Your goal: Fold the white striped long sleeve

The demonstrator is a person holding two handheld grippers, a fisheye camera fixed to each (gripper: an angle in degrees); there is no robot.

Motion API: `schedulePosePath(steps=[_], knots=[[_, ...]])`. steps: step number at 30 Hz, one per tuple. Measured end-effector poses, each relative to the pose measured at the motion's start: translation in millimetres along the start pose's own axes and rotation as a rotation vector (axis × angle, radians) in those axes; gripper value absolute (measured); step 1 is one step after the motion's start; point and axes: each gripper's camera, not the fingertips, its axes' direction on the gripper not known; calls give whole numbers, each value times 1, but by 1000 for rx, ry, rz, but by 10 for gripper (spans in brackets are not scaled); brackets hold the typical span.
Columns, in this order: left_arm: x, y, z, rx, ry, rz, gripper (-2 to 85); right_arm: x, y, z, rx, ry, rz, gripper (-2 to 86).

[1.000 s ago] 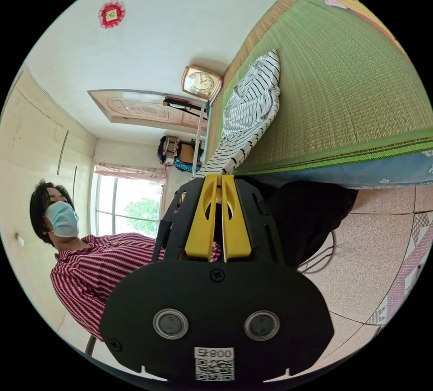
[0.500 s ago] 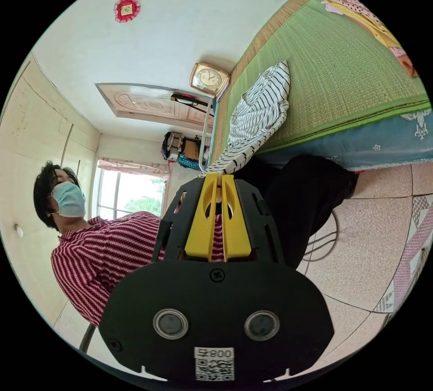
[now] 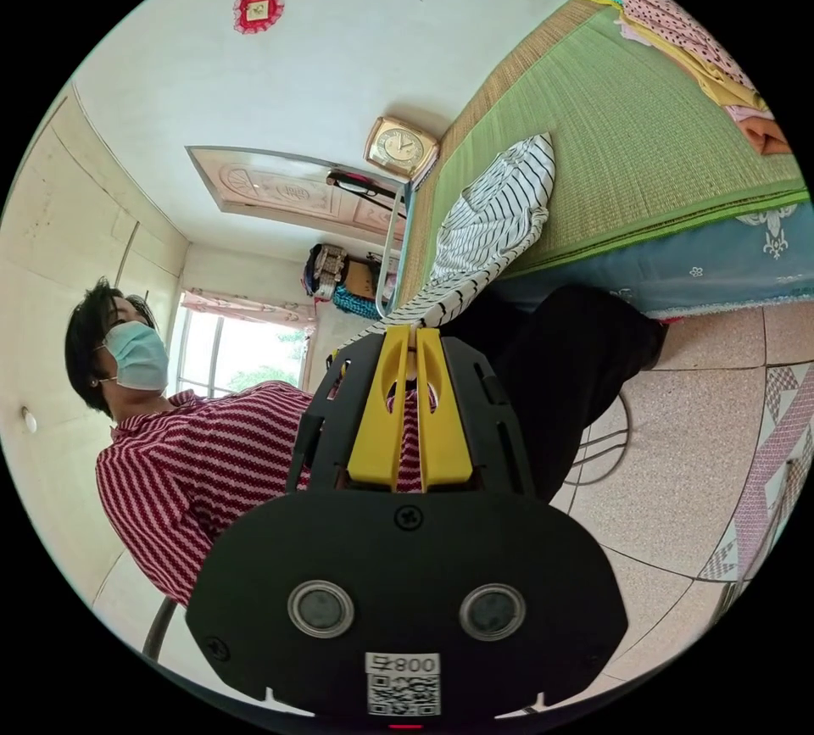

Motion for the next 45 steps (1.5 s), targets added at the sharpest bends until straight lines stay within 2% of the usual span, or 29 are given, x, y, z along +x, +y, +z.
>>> schedulePosePath(steps=[19,45], knots=[[-46,32,-4,13,87,34,12,-7,-11,-19,39,0,-23,9],[-39,66,7,7,118,52,13,-8,-8,-34,62,5,-43,11]])
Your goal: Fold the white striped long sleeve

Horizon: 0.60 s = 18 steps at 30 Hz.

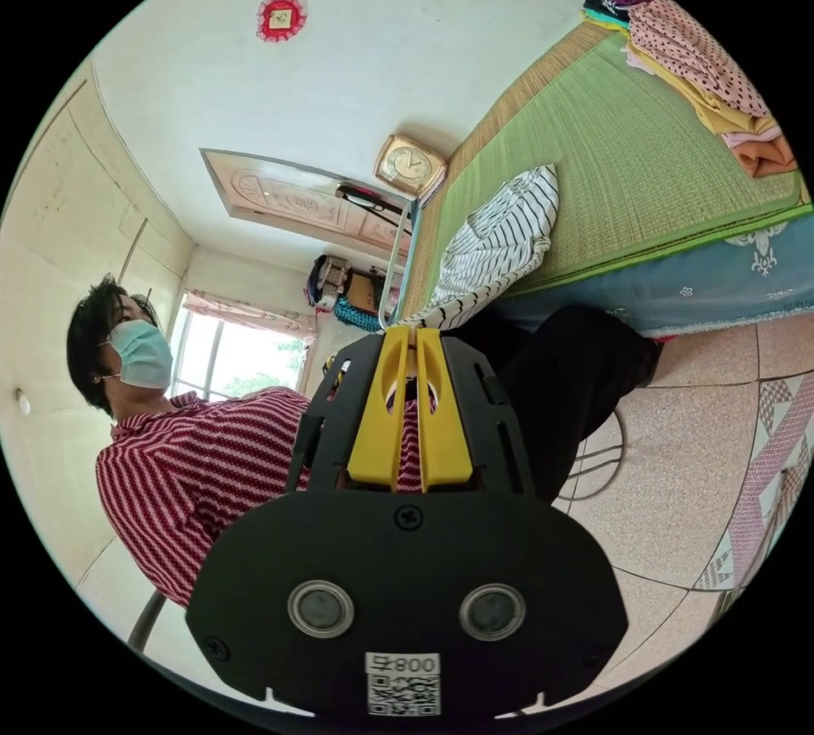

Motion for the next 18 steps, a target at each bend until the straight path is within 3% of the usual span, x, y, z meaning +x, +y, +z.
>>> schedulePosePath(steps=[18], knots=[[46,12,22,21,16,4,13,14,2,9,4,-6,-3,10]])
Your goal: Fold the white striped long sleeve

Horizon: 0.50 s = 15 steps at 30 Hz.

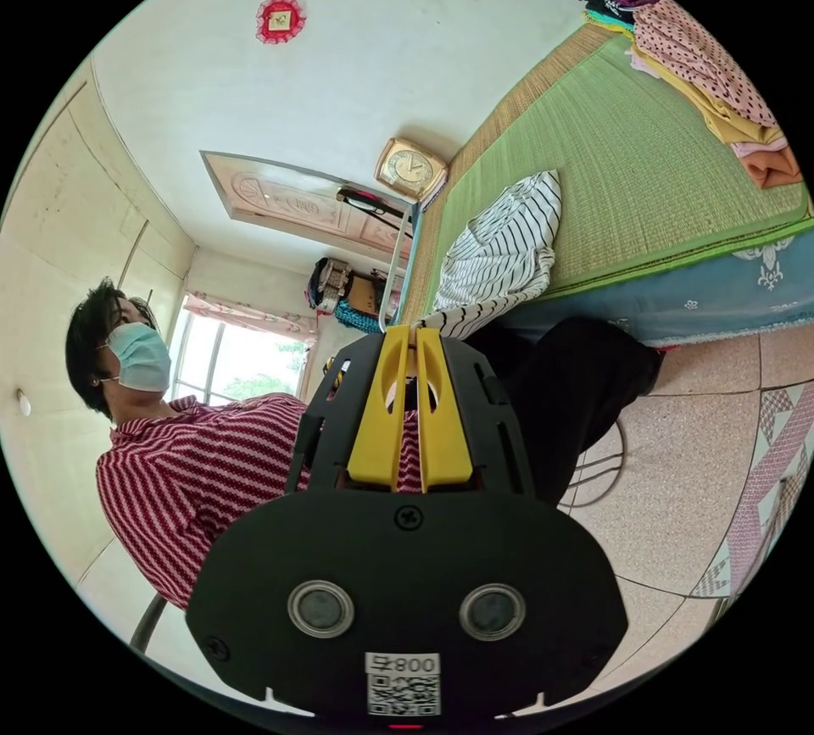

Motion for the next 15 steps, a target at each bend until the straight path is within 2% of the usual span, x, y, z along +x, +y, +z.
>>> schedulePosePath(steps=[15], knots=[[76,13,30,9,-6,-3,13,16,15,11,-2,-10,3,12]])
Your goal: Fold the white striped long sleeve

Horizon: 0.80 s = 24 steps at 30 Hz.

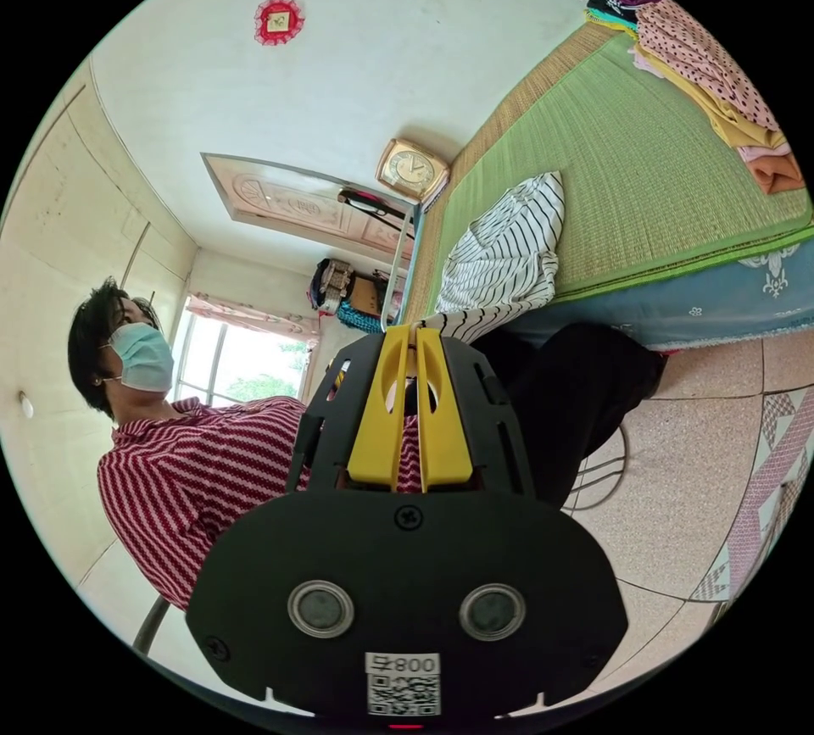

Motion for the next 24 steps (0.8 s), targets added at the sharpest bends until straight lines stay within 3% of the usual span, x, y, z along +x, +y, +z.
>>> schedulePosePath(steps=[14,24], knots=[[88,-19,47,11,-20,23,14,21,-3,19,4,9,2,11],[157,-89,106,10,-61,71,14,46,-52,39,-1,28,-9,12]])
